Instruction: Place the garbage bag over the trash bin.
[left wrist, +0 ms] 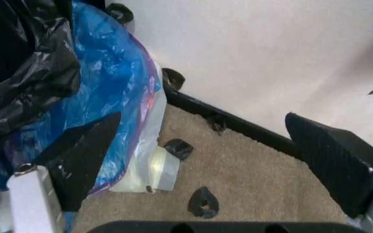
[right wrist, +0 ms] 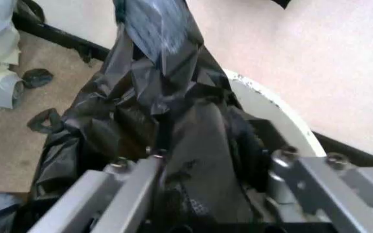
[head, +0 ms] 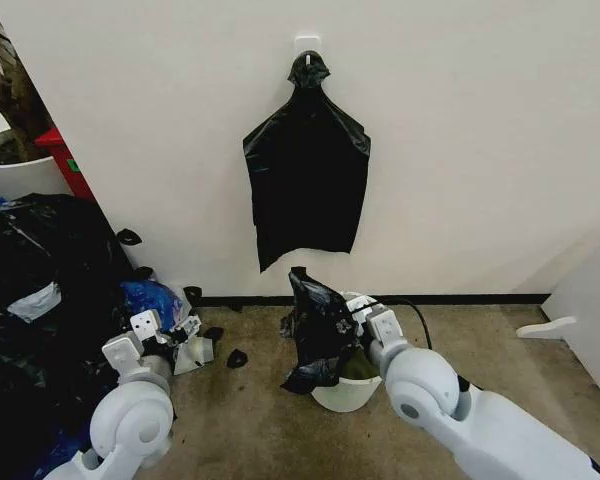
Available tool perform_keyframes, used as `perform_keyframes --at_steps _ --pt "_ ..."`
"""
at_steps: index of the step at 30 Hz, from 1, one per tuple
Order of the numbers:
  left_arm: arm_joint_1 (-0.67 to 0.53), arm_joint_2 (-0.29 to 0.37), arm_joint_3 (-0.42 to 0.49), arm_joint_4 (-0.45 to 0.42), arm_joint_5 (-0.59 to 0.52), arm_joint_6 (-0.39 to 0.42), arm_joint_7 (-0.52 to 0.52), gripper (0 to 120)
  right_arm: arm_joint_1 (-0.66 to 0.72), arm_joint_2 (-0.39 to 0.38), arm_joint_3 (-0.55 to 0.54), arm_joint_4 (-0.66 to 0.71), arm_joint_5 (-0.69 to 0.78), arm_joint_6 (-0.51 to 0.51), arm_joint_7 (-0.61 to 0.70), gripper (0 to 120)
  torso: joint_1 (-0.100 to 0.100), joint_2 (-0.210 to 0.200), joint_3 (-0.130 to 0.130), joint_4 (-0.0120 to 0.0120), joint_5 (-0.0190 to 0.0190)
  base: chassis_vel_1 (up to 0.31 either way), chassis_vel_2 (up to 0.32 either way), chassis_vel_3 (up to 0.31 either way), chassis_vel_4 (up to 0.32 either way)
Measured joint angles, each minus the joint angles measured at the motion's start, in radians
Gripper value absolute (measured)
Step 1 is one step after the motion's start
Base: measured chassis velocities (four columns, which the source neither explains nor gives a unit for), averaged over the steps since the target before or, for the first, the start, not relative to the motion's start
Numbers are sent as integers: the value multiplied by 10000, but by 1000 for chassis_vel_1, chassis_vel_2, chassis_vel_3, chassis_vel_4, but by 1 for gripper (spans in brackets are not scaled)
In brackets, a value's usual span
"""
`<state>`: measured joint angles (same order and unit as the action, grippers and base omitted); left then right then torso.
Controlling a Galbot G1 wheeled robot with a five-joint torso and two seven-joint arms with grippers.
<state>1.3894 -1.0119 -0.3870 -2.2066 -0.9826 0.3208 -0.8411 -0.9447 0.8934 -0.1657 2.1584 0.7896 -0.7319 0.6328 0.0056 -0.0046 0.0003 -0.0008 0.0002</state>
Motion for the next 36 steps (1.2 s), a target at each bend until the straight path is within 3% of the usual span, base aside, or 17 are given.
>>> perform_keyframes --at_steps 6,9,11,13,14,20,23,24,28,36 --pt "136 24 13 -67 16 -62 35 100 -675 198 579 206 71 803 172 0 0 0 0 1 0 0 0 0 0" --pt "188 71 142 -76 74 -266 257 100 -987 470 893 213 53 1293 281 0 0 0 0 2 -1 0 0 0 0" --pt "201 140 394 -82 205 -627 733 100 -1250 796 1207 180 63 1720 399 0 0 0 0 2 -1 0 0 0 0" --pt "125 319 789 -118 160 -1258 1963 100 -1606 1426 1779 46 167 2280 603 0 0 0 0 2 0 0 0 0 0" --pt "125 319 789 -118 160 -1258 1963 100 -1606 1426 1779 46 167 2280 603 0 0 0 0 2 0 0 0 0 0" --pt "-530 926 1330 461 137 -2011 4282 100 -2235 2556 2915 -226 734 2654 1017 0 0 0 0 -5 -2 0 0 0 0" --pt "-546 1019 1387 623 337 -2053 4676 100 -2185 2728 2914 -427 805 2717 1022 0 0 0 0 1 -1 0 0 0 0" --pt "-660 1090 1584 792 489 -2051 4900 100 -2179 2812 2900 -528 814 2763 1000 0 0 0 1 12 1 0 0 0 0" --pt "-1435 1241 2961 1328 1122 -1931 5596 100 -2423 2953 3101 -581 833 2856 963 0 0 0 1 -4 -2 0 0 0 0" --pt "-3147 992 4765 2282 1951 -1786 6754 98 -2565 2921 3245 -430 865 2888 854 0 0 0 1 3 0 0 0 0 0"
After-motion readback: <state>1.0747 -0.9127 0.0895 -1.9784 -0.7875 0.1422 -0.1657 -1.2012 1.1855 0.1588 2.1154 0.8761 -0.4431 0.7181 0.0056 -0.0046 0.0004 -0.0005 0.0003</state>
